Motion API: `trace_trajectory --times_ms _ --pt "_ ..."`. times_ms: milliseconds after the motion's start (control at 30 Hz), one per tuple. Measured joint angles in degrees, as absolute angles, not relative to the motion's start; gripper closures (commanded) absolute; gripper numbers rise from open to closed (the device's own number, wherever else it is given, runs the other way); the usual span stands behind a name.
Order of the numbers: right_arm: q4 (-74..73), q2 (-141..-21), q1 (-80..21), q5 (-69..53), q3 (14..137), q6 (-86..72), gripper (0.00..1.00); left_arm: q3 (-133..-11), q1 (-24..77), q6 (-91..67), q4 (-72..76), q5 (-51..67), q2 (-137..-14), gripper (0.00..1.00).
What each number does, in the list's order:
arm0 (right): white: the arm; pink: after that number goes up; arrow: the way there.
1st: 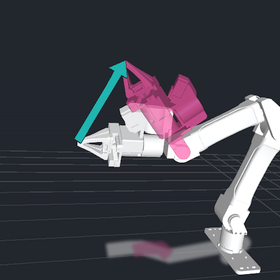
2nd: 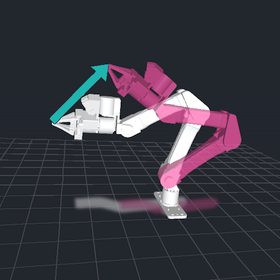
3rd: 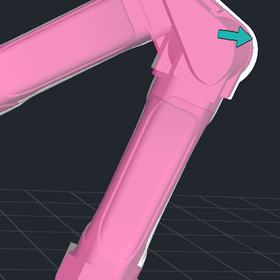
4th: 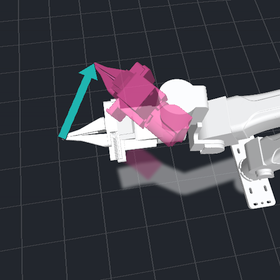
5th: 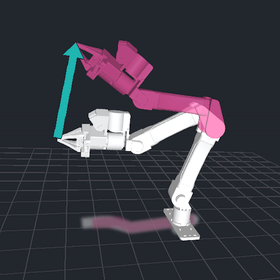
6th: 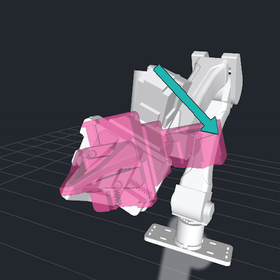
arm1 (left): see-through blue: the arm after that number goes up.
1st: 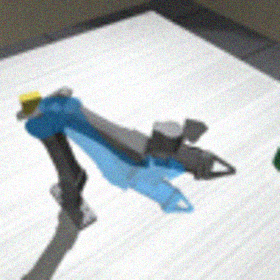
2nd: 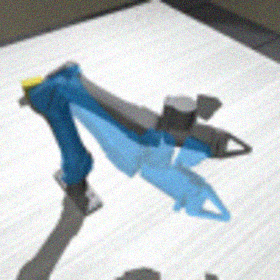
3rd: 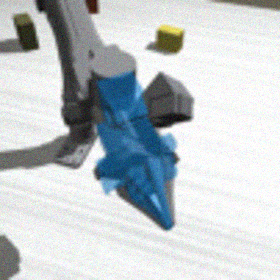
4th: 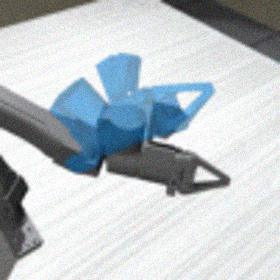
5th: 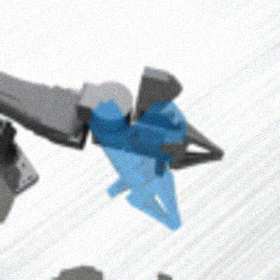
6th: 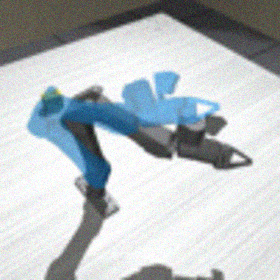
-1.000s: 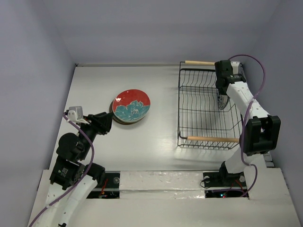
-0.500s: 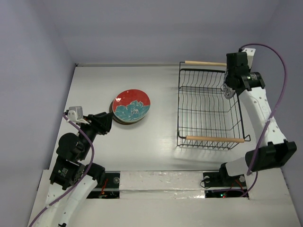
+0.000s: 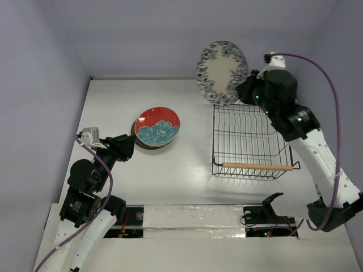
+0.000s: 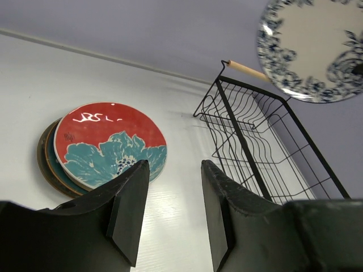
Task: Unload the plates from the dish rack
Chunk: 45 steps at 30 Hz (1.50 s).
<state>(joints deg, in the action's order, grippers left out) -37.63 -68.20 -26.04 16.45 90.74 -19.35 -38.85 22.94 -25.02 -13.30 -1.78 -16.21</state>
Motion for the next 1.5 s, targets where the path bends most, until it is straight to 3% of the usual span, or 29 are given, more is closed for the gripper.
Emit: trace_trajectory --times_ms 267,533,1200,1333,1500 --pt "-19.68 -85.73 -36.77 -1.87 86.24 -31.38 1.00 -38.83 22.94 -25.06 -13.45 -2.92 -16.08 0.61" --pt "-12.32 -101.49 -42.63 -9.76 86.04 -39.72 1.00 -38.83 22.94 -25.17 -13.58 -3.57 -15.84 0.60" --pt "-1.17 -109.67 -42.44 -10.39 79.35 -48.73 1.00 -38.85 22.94 -25.17 -13.56 -3.55 -15.86 0.60" --pt "0.30 -110.30 -42.33 -11.14 78.28 -50.24 0.94 -38.85 22.94 -25.17 -13.56 -3.55 -15.86 0.60" --pt "1.93 -110.32 -42.00 -11.46 77.08 -51.88 0.74 -38.83 22.94 -25.17 -13.58 -3.55 -15.86 0.60"
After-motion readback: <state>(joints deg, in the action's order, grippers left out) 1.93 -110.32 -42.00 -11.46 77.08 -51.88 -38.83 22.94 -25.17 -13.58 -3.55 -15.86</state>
